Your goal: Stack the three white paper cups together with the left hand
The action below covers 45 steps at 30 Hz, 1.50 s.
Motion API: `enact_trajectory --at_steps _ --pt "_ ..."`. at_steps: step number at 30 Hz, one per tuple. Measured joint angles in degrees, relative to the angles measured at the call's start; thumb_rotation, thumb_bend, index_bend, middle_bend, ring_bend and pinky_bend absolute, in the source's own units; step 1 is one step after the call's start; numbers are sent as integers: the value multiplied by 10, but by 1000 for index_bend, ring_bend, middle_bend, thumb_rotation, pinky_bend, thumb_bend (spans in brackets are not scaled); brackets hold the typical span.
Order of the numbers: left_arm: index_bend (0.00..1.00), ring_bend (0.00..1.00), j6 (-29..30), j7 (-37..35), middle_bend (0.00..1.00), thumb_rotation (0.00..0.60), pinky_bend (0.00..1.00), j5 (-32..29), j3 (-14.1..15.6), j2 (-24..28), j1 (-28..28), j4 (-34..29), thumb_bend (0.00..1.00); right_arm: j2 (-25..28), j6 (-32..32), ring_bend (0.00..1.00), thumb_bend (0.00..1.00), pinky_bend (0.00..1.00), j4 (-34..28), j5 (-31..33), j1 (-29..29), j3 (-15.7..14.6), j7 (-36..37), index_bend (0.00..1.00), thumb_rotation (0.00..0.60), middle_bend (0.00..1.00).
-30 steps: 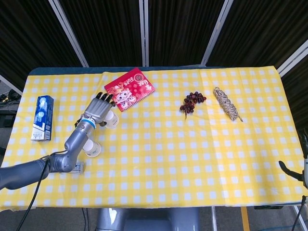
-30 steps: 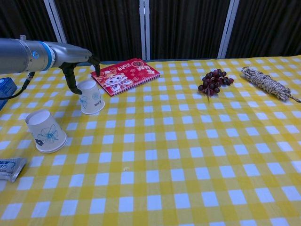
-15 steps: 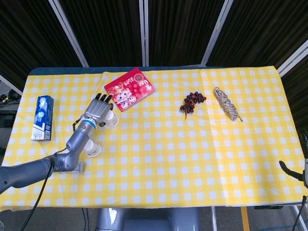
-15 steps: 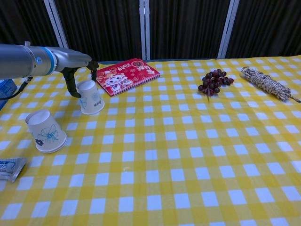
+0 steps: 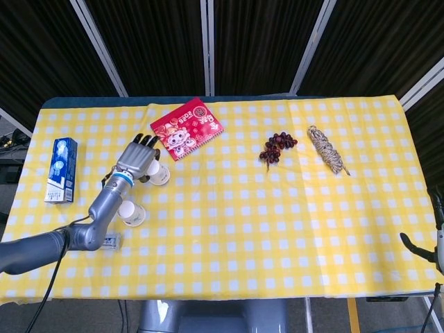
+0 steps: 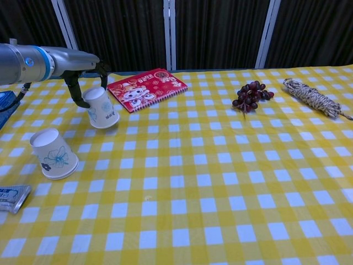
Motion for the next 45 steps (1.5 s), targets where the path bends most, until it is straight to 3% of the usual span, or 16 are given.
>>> enact_trajectory --at_steps 12,22,32,45 --pt "454 0 61 -64 0 600 0 94 -13 175 58 -177 277 1 14 0 110 0 -14 -19 -4 -6 -8 47 600 0" --pt "436 0 116 -106 0 600 0 226 13 309 138 -335 278 5 21 0 110 0 -25 -29 -8 -11 -5 46 600 0" --pt "426 0 147 -127 0 600 0 343 74 313 214 -354 277 9 26 0 110 0 -33 -46 -11 -18 -1 47 600 0" --pt "419 0 147 -158 0 600 0 365 72 243 236 -277 278 6 32 0 110 0 -37 -53 -11 -21 -9 47 600 0"
